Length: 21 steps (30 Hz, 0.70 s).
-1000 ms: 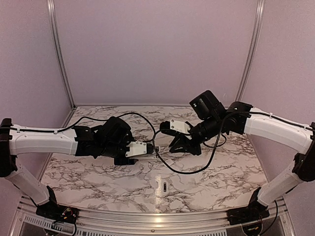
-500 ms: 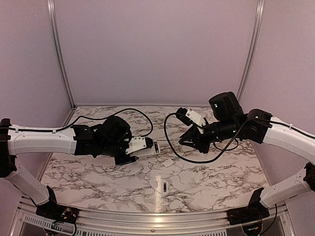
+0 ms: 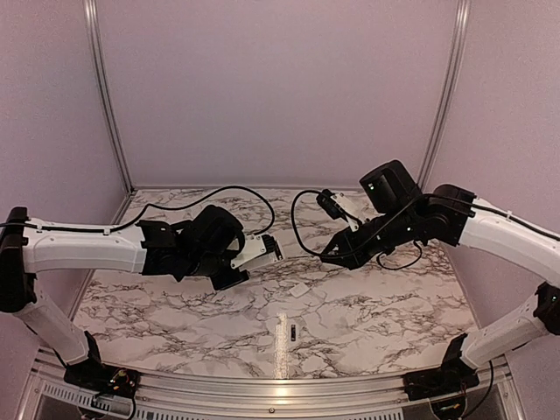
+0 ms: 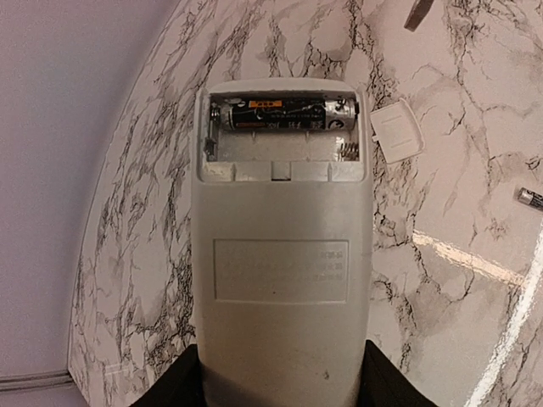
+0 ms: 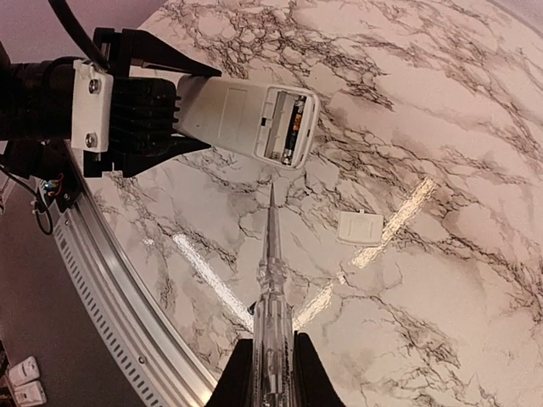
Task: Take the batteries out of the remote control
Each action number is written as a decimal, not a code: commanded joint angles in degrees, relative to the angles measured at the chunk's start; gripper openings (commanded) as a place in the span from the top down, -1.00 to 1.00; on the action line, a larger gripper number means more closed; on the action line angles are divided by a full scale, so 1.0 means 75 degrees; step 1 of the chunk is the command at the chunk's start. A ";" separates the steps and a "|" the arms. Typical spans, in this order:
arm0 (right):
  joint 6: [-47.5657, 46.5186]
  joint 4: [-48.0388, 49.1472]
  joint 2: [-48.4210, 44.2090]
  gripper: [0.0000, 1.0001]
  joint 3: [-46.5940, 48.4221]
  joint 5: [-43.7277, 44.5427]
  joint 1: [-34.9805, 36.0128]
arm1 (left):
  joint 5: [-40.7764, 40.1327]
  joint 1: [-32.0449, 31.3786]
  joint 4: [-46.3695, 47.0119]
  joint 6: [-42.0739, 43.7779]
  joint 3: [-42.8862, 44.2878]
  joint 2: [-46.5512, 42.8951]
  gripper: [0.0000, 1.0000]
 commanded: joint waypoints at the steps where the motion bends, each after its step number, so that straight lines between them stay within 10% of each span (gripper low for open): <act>1: 0.0916 -0.0685 0.0183 1.00 0.0460 -0.0136 0.0031 | -0.0470 -0.0175 -0.0100 -0.0258 0.0209 0.0232 0.61; 21: 0.1121 -0.1080 0.0961 1.00 0.1308 0.0457 0.0033 | -0.0589 -0.0359 -0.0971 -0.0961 0.0807 0.0707 0.61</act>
